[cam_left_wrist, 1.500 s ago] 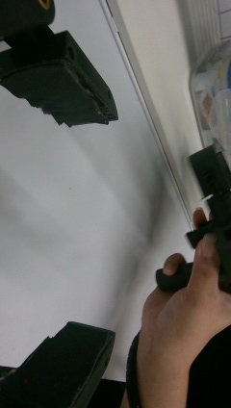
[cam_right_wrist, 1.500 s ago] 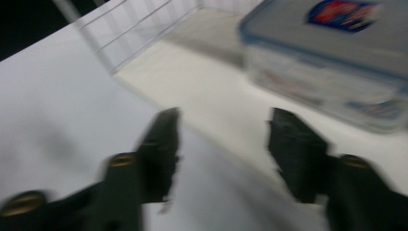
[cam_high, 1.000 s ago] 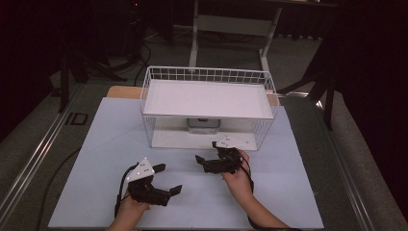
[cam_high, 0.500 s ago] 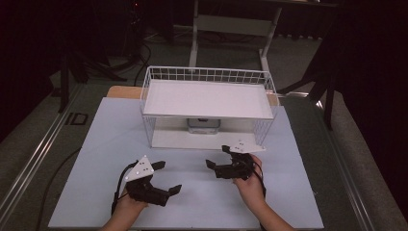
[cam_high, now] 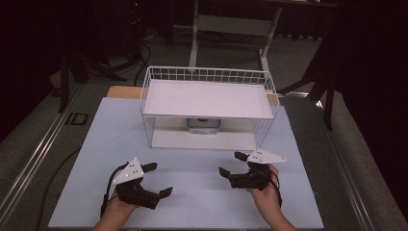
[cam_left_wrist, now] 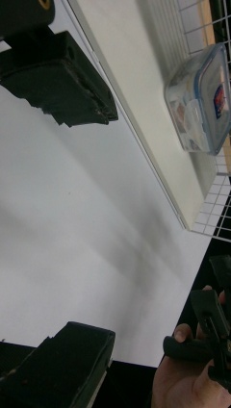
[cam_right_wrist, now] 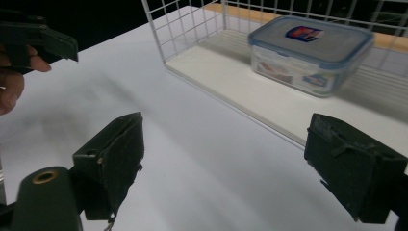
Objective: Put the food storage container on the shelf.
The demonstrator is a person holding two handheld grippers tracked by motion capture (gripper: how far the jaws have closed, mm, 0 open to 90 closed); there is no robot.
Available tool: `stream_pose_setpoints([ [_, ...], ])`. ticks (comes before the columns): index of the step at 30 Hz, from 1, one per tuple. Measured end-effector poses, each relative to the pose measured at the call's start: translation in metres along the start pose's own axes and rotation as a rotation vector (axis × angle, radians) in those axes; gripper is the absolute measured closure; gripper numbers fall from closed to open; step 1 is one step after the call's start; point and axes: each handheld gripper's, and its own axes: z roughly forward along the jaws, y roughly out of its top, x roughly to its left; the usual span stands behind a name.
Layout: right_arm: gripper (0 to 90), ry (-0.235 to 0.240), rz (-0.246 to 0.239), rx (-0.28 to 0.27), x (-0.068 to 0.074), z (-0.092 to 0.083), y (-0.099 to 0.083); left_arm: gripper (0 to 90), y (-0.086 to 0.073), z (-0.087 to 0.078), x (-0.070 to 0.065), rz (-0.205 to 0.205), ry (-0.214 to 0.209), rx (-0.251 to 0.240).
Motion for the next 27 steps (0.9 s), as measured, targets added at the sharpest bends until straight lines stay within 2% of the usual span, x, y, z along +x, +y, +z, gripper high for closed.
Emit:
stream_pose_setpoints([
  [3, 13.9, -0.008, -0.003, -0.009, -0.001, -0.008, -0.003, 2.5, -0.002, -0.004, 0.001, 0.003, -0.003, 0.001],
  [5, 13.9, -0.016, -0.003, -0.022, -0.001, -0.014, -0.005, 2.5, -0.003, -0.006, 0.002, 0.006, 0.009, 0.007],
  [15, 13.8, -0.027, -0.022, -0.004, -0.003, -0.036, -0.016, 2.5, -0.010, -0.019, 0.006, -0.001, 0.025, 0.022],
  [24, 13.8, -0.030, -0.008, 0.006, -0.008, -0.052, -0.030, 2.5, -0.020, -0.024, 0.009, -0.018, 0.042, 0.010],
  [27, 13.8, -0.027, -0.023, 0.018, -0.008, -0.055, -0.034, 2.4, -0.022, -0.025, 0.009, -0.021, 0.039, -0.004],
])
